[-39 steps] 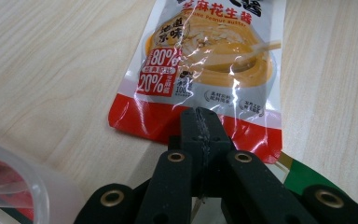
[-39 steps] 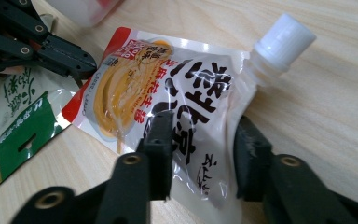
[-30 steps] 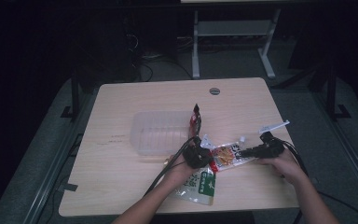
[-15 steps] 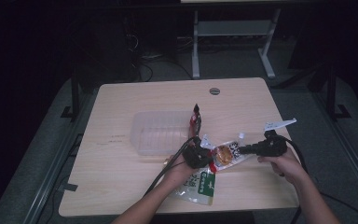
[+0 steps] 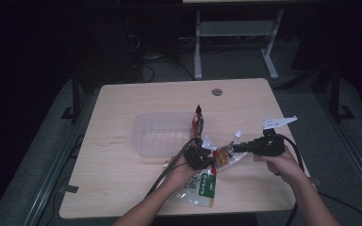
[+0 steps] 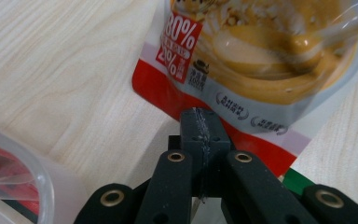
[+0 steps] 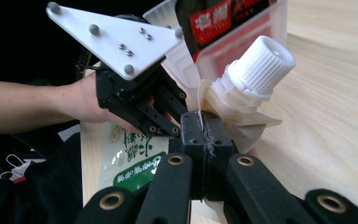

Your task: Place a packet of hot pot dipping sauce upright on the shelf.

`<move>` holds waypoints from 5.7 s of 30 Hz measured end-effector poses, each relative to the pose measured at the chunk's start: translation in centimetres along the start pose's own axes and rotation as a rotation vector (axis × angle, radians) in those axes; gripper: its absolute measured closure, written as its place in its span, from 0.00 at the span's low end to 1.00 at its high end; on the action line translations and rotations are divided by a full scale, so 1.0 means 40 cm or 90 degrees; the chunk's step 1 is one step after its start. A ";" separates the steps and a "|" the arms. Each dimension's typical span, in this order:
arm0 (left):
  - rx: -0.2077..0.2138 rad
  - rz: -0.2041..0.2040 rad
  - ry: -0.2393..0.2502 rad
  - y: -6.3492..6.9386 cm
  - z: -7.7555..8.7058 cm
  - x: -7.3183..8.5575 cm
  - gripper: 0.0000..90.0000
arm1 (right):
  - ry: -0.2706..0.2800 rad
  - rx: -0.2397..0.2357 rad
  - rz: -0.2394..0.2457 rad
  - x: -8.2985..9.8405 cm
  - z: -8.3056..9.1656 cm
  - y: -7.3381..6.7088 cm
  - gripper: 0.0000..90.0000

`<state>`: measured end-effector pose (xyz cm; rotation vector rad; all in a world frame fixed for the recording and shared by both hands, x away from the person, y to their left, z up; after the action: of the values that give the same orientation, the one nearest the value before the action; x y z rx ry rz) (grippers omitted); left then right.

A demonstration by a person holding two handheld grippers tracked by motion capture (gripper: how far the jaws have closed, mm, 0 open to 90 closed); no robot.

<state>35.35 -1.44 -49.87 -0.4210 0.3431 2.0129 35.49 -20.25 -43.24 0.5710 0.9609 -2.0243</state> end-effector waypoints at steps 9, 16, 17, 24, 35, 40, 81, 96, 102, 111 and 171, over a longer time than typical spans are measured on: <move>0.026 -0.001 0.026 0.020 0.032 -0.010 1.00 | 0.035 -0.013 0.021 -0.032 0.003 -0.032 0.99; 0.033 -0.004 0.039 0.020 0.091 0.001 1.00 | 0.056 -0.006 0.032 -0.045 0.030 -0.049 0.99; 0.034 -0.011 0.038 0.018 0.103 0.005 1.00 | 0.060 -0.004 0.033 -0.046 0.034 -0.049 0.99; 0.047 -0.023 0.041 0.024 0.171 0.051 1.00 | 0.074 -0.008 0.039 -0.048 0.054 -0.064 0.99; 0.053 0.017 0.039 0.000 0.249 0.203 1.00 | 0.060 -0.022 0.064 -0.046 0.042 -0.108 0.99; 0.044 0.045 0.047 -0.025 0.290 0.281 0.98 | 0.039 -0.031 0.078 -0.047 0.013 -0.135 0.99; -0.056 0.149 0.043 -0.143 0.386 0.586 0.19 | 0.014 -0.081 0.191 -0.256 -0.139 -0.275 0.99; -0.055 0.146 0.050 -0.150 0.388 0.589 0.18 | 0.046 -0.054 0.161 -0.370 -0.139 -0.242 0.99; -0.050 0.149 0.055 -0.151 0.385 0.588 0.18 | 0.054 -0.036 0.152 -0.419 -0.155 -0.224 0.99; -0.050 0.143 0.053 -0.151 0.383 0.588 0.18 | 0.070 -0.029 0.133 -0.463 -0.190 -0.190 0.99; -0.028 0.132 0.030 -0.144 0.365 0.587 0.18 | -0.047 0.087 0.098 -0.453 -0.373 -0.128 0.91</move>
<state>28.22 25.78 -47.28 -0.4778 0.3851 2.2187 42.52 2.12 -38.02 0.6201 0.7161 -1.9677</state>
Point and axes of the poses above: each handheld gripper's, and its own axes: z roughly backward along the jaws, x roughly out of its underside, y roughly to its right, the point moved 5 cm from there along -z, roughly forward along the jaws, and after that the axes turned 15 degrees about -y, right-handed, at the moved point
